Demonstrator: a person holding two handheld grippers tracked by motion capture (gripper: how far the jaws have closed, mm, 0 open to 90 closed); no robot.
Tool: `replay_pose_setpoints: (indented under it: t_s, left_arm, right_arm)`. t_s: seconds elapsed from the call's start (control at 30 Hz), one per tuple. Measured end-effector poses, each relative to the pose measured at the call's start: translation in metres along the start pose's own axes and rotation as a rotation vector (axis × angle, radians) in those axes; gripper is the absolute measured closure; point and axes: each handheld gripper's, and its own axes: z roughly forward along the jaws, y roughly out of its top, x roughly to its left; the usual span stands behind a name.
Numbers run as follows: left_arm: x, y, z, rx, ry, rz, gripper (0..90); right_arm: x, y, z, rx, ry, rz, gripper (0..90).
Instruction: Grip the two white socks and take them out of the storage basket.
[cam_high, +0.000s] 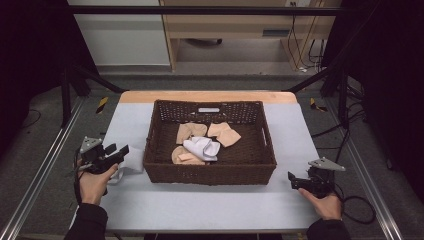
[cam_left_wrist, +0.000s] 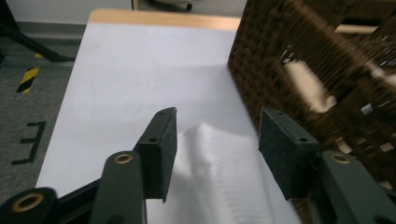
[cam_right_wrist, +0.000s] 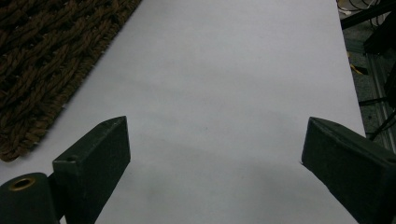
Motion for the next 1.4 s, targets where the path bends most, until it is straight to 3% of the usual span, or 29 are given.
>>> replay_pose_setpoints:
  t_s: [0.2,0.43,0.57,1.03,1.4]
  left_arm:
    - [-0.018,0.019,-0.014,-0.062,-0.015,0.011,42.5]
    - [-0.033,0.033,-0.019,-0.094,-0.052,0.023,40.0]
    - [-0.049,0.047,-0.018,-0.117,-0.087,0.039,38.6]
    - [-0.123,0.086,0.006,-0.113,-0.181,0.123,38.3]
    - [-0.158,0.093,0.043,-0.079,-0.197,0.178,38.8]
  right_arm:
    - [-0.001,0.0,-0.001,-0.005,0.002,0.008,8.2]
    - [-0.001,0.001,0.0,-0.01,-0.001,0.008,8.3]
    - [-0.001,0.001,0.0,-0.009,-0.005,0.009,8.3]
    - [-0.002,0.001,0.0,-0.011,-0.003,0.01,8.3]
    - [-0.002,0.002,0.001,-0.008,-0.001,0.006,8.3]
